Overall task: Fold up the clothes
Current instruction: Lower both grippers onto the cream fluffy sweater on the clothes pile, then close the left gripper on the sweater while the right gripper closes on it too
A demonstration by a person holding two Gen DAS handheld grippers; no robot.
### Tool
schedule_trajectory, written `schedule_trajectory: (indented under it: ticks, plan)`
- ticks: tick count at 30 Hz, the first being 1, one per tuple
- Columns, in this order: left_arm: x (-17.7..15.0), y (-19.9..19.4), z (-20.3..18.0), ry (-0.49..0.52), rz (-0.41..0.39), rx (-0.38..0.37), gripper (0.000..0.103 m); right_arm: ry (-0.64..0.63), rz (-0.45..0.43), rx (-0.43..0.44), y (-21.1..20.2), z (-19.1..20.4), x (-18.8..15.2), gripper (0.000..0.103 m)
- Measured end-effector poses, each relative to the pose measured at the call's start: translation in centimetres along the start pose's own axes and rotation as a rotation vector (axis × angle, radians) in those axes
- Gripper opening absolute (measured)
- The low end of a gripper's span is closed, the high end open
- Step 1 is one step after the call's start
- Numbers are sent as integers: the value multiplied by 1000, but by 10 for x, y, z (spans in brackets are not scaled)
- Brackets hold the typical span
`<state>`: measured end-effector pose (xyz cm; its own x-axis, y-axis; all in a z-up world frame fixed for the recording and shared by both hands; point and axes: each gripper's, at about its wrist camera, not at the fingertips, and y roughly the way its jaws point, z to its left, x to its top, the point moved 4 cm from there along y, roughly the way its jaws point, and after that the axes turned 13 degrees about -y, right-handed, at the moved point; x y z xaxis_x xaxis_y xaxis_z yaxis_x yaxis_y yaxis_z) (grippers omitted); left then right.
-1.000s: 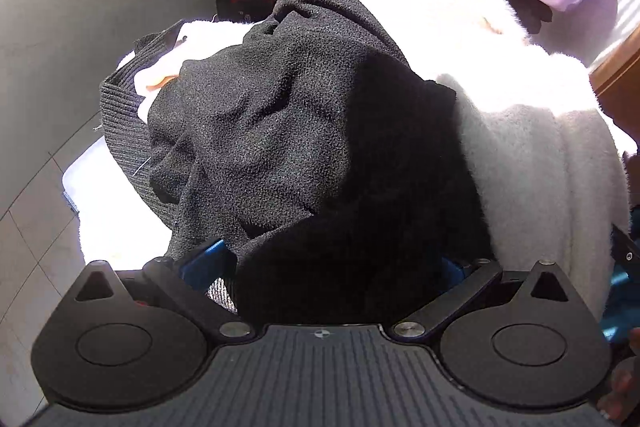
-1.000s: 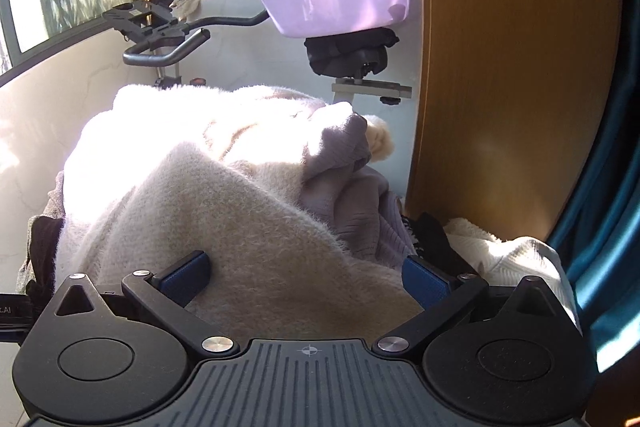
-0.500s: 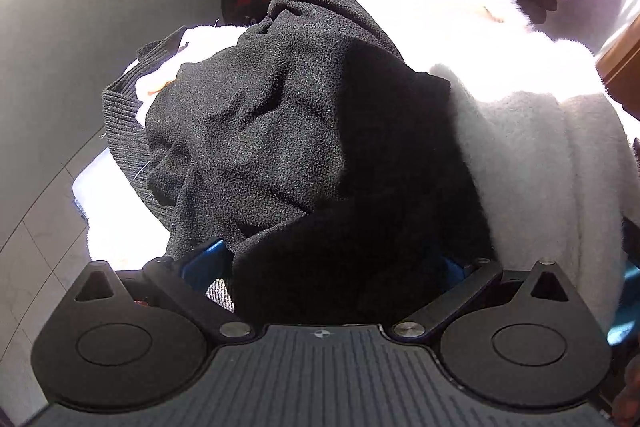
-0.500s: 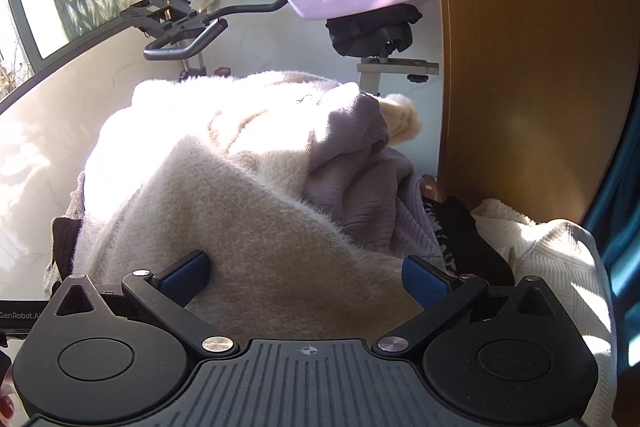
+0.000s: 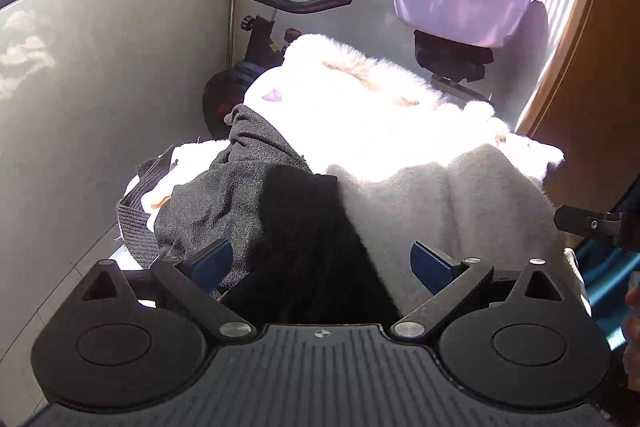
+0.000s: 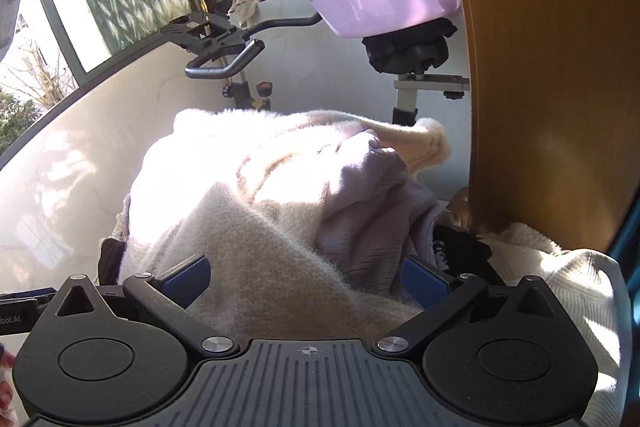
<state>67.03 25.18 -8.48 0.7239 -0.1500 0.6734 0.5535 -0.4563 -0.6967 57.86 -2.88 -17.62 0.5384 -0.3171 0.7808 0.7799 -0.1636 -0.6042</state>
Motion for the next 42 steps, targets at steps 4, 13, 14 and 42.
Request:
schedule_trajectory:
  ticks: [4, 13, 14, 42]
  plan:
    - [2, 15, -39, 123, 39, -5, 85, -4, -48, 51, -9, -14, 22, 96]
    - [-23, 47, -53, 142, 163, 23, 57, -20, -38, 134, 0, -21, 25, 54]
    - [-24, 48, -56, 166, 160, 37, 58, -18, -33, 139, 3, -21, 24, 52]
    - [42, -56, 29, -181, -143, -82, 12, 67, -131, 15, -56, -69, 43, 6]
